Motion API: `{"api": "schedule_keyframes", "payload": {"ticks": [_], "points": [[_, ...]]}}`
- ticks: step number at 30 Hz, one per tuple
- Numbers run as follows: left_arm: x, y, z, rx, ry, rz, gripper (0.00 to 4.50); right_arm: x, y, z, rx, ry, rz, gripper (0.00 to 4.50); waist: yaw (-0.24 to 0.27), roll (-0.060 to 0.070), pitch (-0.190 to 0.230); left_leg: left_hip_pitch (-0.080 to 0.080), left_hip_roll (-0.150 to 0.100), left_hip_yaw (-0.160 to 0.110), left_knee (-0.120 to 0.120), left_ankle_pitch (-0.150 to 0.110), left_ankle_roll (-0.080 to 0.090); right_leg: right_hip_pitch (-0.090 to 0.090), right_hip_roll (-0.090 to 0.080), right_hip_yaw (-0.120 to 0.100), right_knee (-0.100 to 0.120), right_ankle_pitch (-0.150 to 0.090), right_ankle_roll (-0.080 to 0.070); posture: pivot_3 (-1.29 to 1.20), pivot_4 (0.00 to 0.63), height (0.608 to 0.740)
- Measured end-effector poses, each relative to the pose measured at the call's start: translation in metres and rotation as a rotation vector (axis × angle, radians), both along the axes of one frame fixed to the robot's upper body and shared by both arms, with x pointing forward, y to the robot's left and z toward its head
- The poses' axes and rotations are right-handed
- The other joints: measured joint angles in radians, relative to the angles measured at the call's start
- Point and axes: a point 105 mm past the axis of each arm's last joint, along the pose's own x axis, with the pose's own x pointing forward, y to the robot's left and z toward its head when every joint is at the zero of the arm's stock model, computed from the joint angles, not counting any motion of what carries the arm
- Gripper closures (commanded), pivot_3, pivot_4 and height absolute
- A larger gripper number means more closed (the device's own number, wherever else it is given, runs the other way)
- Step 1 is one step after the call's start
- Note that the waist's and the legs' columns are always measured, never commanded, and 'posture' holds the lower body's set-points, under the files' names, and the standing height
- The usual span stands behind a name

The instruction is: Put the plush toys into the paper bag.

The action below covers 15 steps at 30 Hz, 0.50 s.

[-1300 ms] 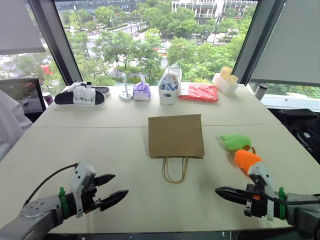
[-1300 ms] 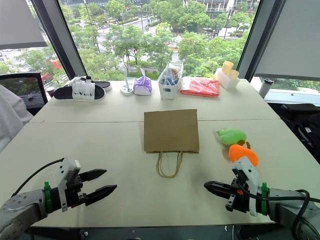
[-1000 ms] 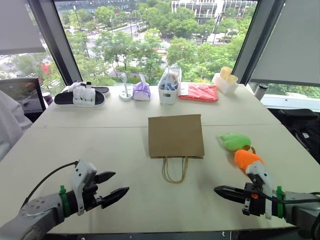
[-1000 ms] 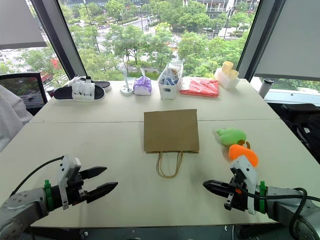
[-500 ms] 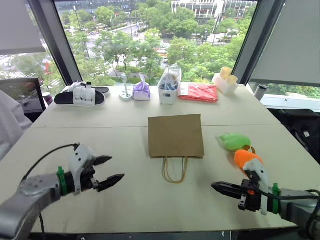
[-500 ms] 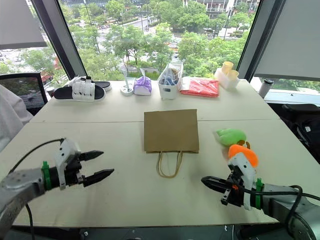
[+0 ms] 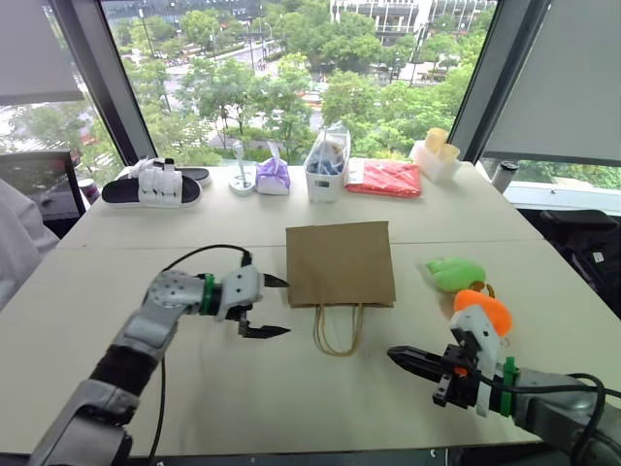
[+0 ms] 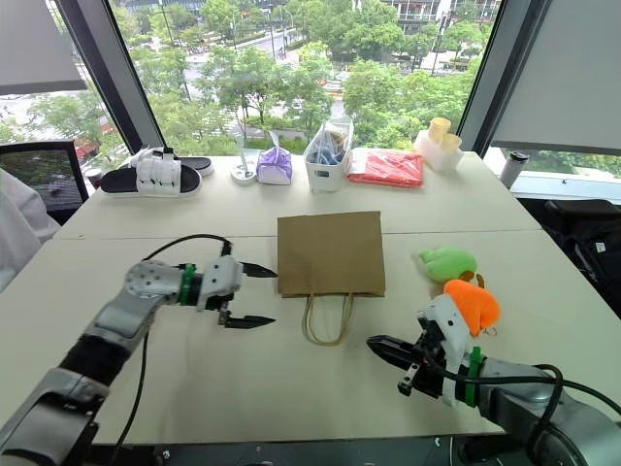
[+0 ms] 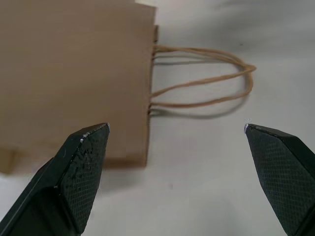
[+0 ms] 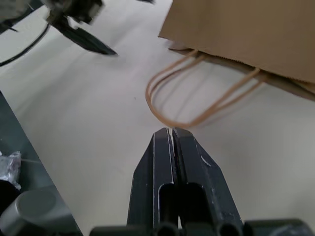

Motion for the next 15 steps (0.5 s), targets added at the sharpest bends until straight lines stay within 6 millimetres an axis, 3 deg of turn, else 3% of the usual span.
{"api": "schedule_keyframes", "payload": {"ticks": [7,15], "points": [[0.007,-0.025,-0.001,0.007,-0.062,-0.104,0.00,0.000,0.001,-0.003,0.003,-0.001,-0.043,4.46,-0.003,-0.001,0.000,0.001,0.001,0.000,0.002,0.000,0.000,0.001,0.005,0.000,0.002,0.001,0.002,0.00,0.150,0.740],[0.004,-0.048,-0.018,0.040,-0.091,-0.163,0.00,-0.005,0.008,-0.008,0.018,0.015,-0.063,4.46,-0.001,-0.001,0.000,0.002,0.001,0.000,0.003,0.000,0.001,0.001,0.007,-0.001,0.003,0.002,0.003,0.00,0.150,0.740]]}}
